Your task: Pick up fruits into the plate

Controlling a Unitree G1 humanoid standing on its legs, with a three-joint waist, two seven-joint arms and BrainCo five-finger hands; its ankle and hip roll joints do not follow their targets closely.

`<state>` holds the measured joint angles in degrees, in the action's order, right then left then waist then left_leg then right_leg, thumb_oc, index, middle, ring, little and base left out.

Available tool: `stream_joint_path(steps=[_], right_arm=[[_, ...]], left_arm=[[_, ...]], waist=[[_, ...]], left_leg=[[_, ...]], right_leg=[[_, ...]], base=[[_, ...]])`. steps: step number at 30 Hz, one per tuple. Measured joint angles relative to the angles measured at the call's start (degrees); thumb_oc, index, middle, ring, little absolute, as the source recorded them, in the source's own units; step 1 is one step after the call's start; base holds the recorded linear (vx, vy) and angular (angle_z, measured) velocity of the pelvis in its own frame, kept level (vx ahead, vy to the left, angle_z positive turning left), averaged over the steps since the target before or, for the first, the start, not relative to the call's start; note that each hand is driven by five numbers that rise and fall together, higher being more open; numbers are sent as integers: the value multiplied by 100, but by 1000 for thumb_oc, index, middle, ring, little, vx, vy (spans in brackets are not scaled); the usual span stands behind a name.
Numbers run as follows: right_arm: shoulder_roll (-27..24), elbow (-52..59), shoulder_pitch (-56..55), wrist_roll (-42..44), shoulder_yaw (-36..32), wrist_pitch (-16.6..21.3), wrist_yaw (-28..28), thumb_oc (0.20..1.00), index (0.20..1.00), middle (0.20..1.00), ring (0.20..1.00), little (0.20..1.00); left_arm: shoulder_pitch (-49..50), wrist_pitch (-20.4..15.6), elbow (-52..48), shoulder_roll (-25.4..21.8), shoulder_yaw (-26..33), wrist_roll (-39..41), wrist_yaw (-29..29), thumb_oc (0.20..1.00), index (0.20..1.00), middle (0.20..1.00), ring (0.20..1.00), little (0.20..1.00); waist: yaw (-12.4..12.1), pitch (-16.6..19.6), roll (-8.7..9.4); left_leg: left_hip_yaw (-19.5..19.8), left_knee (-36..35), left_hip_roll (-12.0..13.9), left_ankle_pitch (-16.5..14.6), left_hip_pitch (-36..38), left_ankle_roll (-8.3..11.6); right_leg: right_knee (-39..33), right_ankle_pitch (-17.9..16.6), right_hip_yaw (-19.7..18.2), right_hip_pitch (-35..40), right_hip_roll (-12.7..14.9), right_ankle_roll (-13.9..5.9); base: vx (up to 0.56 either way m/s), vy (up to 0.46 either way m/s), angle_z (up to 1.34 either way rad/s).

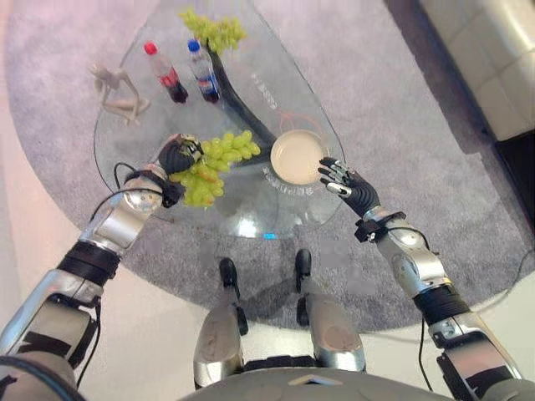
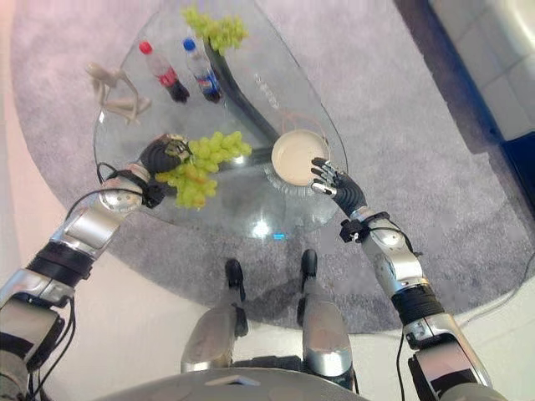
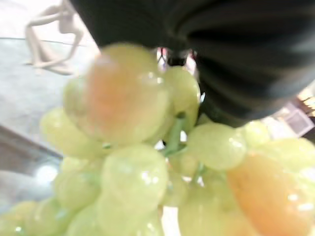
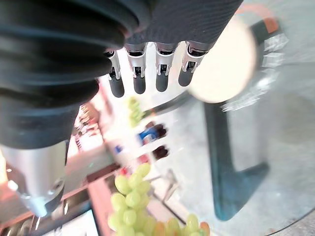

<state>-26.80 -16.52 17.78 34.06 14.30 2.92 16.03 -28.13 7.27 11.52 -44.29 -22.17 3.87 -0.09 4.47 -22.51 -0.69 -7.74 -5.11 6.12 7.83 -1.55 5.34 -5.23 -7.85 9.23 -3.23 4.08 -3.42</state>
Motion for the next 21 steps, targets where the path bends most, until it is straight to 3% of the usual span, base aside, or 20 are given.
stream_joint_path(steps=[6,13,21], right_arm=[[110,-8,-37,-48,240,-255,102,1000,1000,1000,1000,1000],[412,-9,-249,-30,592,-445,259,1000,1000,1000,1000,1000],[519,-9,-464,-23,746,-603,417,1000,1000,1000,1000,1000]], left_arm=[[321,153,-411,350,88,305,-686,200,200,200,200,200],[686,174,-737,683,82,583,-1130,200,200,200,200,200],[825,388,-1115,847,70,855,-1392,200,200,200,200,200]], waist=[[-111,652,-53],[-194,1160,-141],[-306,1278,-191]], left_leg=[[-5,-1,-15,-123,408,-3],[21,-23,-18,-156,535,-20],[33,-29,-10,-168,696,-38]], right_leg=[[-5,127,49,425,20,-73],[-7,169,76,579,31,-77],[-7,209,86,745,34,-85]], base=[[178,-5,3],[80,6,3],[60,7,1]])
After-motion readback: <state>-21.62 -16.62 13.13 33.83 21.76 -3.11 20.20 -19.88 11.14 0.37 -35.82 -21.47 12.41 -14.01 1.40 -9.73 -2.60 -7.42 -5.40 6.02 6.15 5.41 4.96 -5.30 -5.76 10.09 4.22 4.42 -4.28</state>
